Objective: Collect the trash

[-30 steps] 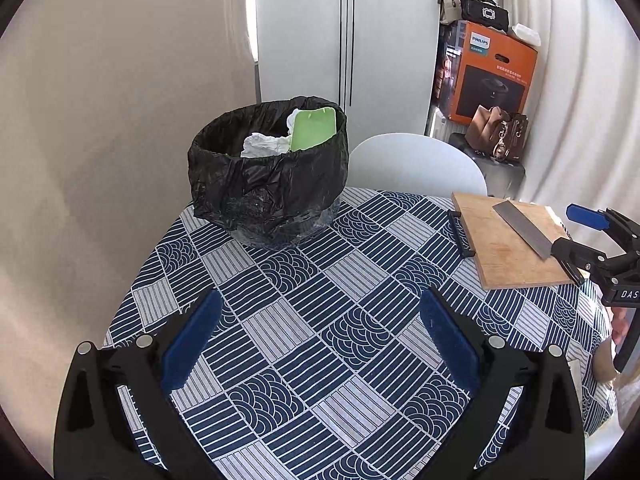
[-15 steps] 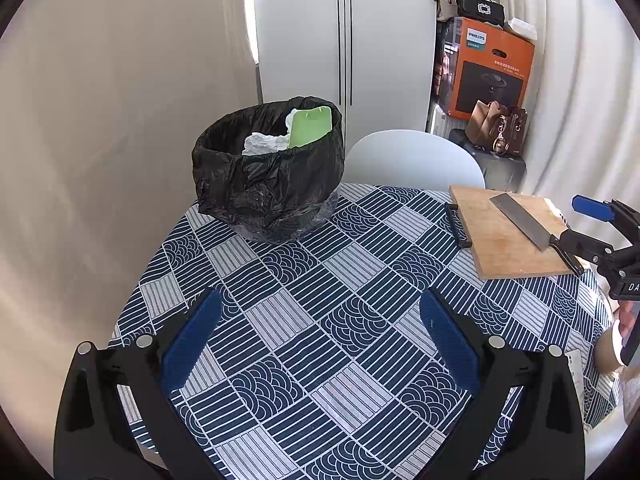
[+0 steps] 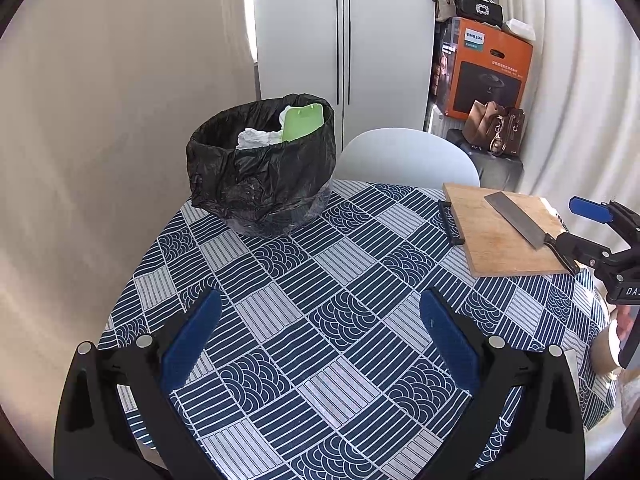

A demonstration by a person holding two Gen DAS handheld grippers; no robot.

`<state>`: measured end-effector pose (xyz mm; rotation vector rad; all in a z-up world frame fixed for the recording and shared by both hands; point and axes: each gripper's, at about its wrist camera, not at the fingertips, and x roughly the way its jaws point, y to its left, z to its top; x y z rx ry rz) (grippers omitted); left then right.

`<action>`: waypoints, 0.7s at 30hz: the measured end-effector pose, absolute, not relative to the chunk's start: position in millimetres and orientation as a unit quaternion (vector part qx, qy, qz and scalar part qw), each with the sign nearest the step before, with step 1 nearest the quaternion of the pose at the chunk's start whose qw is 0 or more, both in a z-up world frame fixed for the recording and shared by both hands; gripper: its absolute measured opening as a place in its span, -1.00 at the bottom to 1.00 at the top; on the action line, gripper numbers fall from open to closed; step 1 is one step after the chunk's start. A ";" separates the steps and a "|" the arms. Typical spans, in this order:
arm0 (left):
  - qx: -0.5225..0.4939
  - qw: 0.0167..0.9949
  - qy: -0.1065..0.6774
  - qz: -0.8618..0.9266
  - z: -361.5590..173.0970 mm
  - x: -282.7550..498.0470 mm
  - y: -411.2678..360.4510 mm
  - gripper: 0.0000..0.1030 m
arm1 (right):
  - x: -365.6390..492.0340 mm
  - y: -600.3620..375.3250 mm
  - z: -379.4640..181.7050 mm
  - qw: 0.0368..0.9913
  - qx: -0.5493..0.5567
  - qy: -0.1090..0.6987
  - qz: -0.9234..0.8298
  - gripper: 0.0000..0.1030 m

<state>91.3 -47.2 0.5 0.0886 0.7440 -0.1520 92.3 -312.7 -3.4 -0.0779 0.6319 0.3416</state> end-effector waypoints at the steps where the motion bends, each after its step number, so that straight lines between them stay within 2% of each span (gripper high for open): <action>1: 0.042 0.928 0.363 -0.074 0.8 91.2 -47.5 0.88 | 92.8 -313.0 -4.4 0.936 -0.040 0.310 0.164 0.74; 21: 0.055 0.926 0.367 -0.068 3.8 82.9 -54.3 0.88 | 86.8 -315.4 -0.1 0.936 -0.037 0.303 0.176 0.74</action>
